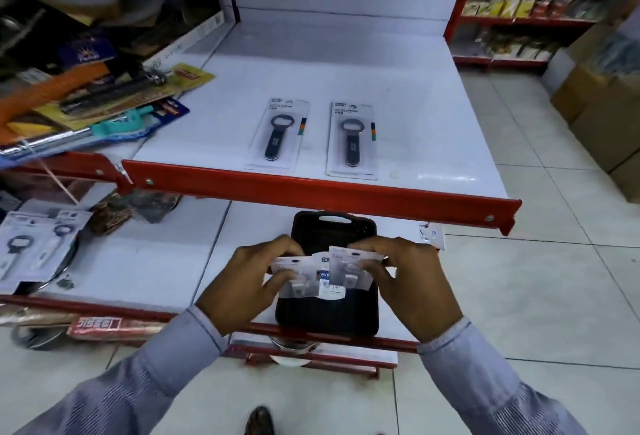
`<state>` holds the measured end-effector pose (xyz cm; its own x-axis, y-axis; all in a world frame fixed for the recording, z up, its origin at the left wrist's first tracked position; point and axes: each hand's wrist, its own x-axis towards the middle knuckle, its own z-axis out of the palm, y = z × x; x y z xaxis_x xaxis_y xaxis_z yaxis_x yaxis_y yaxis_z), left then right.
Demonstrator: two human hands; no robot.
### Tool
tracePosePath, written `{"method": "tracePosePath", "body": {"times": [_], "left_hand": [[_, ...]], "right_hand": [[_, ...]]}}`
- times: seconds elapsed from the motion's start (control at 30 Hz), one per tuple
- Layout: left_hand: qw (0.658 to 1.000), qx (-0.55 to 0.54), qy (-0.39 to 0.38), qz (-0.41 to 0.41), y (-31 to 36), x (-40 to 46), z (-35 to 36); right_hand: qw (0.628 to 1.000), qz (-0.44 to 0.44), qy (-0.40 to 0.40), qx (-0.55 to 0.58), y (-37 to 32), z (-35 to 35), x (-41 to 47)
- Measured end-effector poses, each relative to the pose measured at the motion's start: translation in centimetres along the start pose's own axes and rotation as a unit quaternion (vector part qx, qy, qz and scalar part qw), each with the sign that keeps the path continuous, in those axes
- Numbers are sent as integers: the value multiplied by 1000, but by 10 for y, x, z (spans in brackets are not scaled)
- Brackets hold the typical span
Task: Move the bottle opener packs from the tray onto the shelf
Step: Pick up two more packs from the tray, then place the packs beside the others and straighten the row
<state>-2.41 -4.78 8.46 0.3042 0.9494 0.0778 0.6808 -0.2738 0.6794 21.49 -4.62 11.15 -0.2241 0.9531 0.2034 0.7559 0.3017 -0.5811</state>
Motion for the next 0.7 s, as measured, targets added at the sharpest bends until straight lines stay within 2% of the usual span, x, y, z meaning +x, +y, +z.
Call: {"method": "tracePosePath", "body": {"times": [0.1,0.23,0.37,0.5,0.53,0.6,0.7], "left_hand": [[996,-33,68,44,36,-4,-35],[978,-139,129,84,87,7,-73],[931,-324,147,78,121,35,-94],[921,-339,171,88,139,90,-98],[922,-338,171,80,139,110,-97],[931,-318,171,56,137,148,-91],[946,-287,152,-1,127,198,-71]], "right_hand": [[994,-49,98,20,-29,-39,-1],[979,-62,137,136,-61,-96,12],[947,-38,190,255,-64,-151,41],[889,-6,218,403,-36,-196,84],[885,13,220,409,-26,-204,98],[904,79,209,365,-1,-210,127],[928,193,147,283,46,-195,163]]}}
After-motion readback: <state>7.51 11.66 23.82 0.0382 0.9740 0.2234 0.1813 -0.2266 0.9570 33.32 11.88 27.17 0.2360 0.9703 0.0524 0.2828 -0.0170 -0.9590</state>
